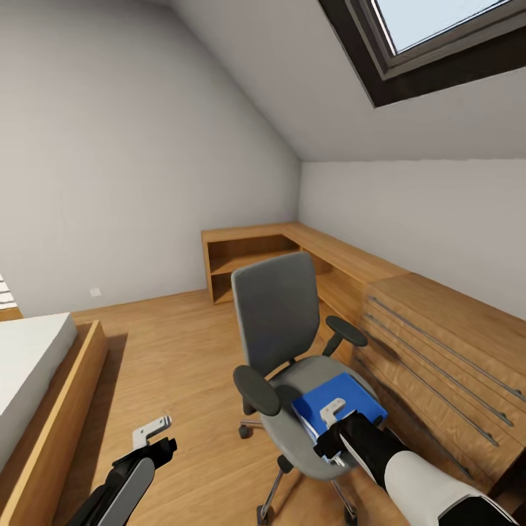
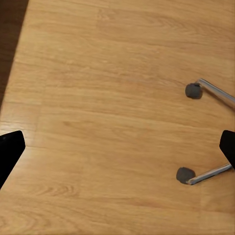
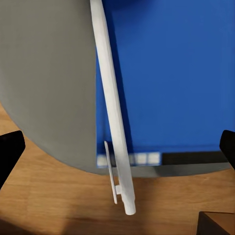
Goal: In the bedroom, organize the workspace by keeping the computer under the desk, ensuring the monitor is on the desk, placing the keyboard on the desk next to the monitor, placing the mouse on the desk next to the keyboard, moving the folder from the swivel chair onto the desk next to the mouse, stacking the notebook on top of the folder with the pen on top of the notebook, and positioning the swivel chair next to the desk.
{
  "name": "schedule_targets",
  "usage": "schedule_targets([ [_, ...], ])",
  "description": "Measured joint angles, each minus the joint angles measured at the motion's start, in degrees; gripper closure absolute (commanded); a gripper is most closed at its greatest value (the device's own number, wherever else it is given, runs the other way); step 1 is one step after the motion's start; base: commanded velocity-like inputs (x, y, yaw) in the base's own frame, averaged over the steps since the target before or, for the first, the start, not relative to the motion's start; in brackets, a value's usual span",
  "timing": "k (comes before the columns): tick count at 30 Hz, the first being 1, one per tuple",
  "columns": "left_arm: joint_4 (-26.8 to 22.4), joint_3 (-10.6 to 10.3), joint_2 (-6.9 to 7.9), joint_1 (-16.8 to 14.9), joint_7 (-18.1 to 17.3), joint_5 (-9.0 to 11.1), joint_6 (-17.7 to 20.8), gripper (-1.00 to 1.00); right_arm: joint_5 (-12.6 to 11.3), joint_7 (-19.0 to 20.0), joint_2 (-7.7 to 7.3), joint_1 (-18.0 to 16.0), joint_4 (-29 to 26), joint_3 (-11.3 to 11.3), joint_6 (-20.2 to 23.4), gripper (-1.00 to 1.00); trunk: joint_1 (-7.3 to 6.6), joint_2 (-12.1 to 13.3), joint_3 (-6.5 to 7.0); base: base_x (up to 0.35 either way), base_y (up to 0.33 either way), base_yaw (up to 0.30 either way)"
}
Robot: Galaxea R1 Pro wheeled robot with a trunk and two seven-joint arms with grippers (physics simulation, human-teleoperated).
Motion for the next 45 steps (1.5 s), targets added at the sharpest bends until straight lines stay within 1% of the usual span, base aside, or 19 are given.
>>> schedule_targets([
  [7,0.05,-0.06,-0.01,0.0,-0.02,0.05,0.0,-1.0,0.0,0.0,0.02,0.0,0.0,0.01,0.0,-1.0,0.01,-0.01,0.0,0.0,0.0,0.0],
  [12,0.08,-0.14,-0.1,0.0,0.02,0.04,-0.03,-1.0,0.0,0.0,0.02,-0.01,0.0,0.02,0.0,-1.0,1.1,-2.01,-0.9,0.0,0.0,0.0],
  [21,0.09,-0.12,-0.08,0.0,0.02,0.08,-0.04,-1.0,0.0,0.0,0.02,0.0,0.0,0.01,0.0,-1.0,1.11,-2.02,-0.9,0.0,0.0,0.0],
  [28,0.09,-0.14,-0.06,0.0,0.04,0.04,-0.06,-1.0,0.0,0.0,0.02,0.01,0.0,0.06,0.0,-1.0,2.64,-4.81,-2.16,0.0,0.0,0.0],
  [37,0.09,-0.13,-0.06,0.0,-0.02,0.02,0.01,-1.0,0.0,0.0,0.02,0.0,0.0,0.09,0.0,-1.0,2.64,-4.83,-2.16,0.0,0.0,0.0],
  [45,0.14,-0.13,-0.06,0.0,0.03,0.03,-0.05,-1.0,0.0,0.0,0.02,0.01,0.0,0.1,0.0,-1.0,4.39,-8.02,-3.59,0.0,0.0,0.0],
])
